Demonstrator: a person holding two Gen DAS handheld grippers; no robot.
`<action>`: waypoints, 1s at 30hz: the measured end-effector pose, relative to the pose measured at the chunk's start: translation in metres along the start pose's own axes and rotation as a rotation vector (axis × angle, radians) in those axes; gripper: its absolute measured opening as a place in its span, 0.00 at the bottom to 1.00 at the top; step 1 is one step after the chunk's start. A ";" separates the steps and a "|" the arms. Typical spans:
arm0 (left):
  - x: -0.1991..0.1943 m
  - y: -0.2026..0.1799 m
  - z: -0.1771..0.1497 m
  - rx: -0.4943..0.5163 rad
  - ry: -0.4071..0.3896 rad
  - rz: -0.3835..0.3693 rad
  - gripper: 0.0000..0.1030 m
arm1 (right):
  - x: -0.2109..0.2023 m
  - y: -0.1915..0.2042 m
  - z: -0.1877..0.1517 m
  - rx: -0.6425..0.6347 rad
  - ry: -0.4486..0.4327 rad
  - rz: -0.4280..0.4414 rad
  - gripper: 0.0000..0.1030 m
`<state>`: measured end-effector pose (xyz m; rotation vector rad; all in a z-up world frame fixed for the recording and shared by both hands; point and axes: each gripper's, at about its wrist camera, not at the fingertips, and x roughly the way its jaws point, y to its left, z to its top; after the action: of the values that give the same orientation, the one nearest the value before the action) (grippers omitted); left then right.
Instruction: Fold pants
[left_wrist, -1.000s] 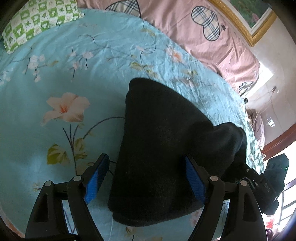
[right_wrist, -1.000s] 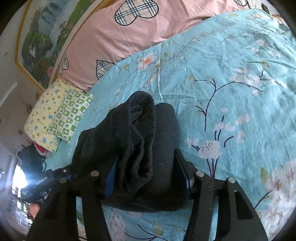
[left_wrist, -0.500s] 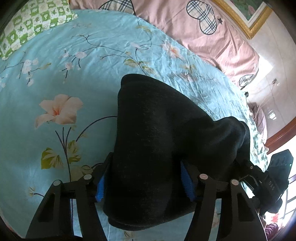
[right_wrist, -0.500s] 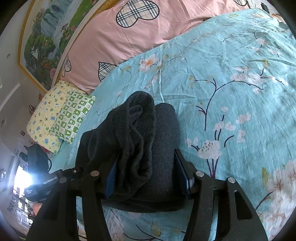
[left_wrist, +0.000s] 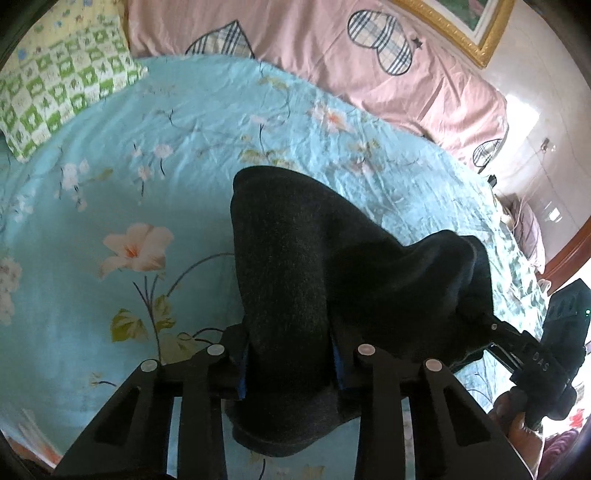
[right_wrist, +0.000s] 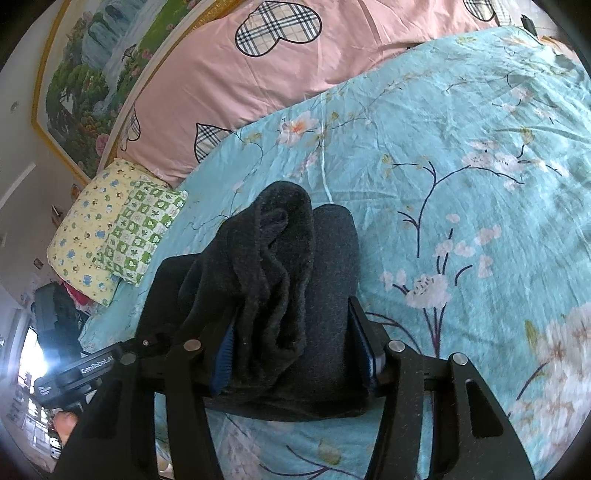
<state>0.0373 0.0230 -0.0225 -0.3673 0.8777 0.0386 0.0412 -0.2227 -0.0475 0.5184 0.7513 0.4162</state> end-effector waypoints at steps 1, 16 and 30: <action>-0.004 -0.001 0.000 0.004 -0.008 0.007 0.30 | -0.001 0.001 0.000 0.001 -0.002 0.003 0.52; -0.051 0.020 -0.006 0.002 -0.086 0.100 0.29 | 0.001 0.037 -0.016 -0.018 0.035 0.099 0.48; -0.077 0.052 -0.001 -0.050 -0.146 0.157 0.29 | 0.018 0.084 -0.014 -0.104 0.058 0.140 0.48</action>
<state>-0.0224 0.0798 0.0197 -0.3376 0.7607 0.2304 0.0282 -0.1420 -0.0174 0.4645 0.7470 0.5994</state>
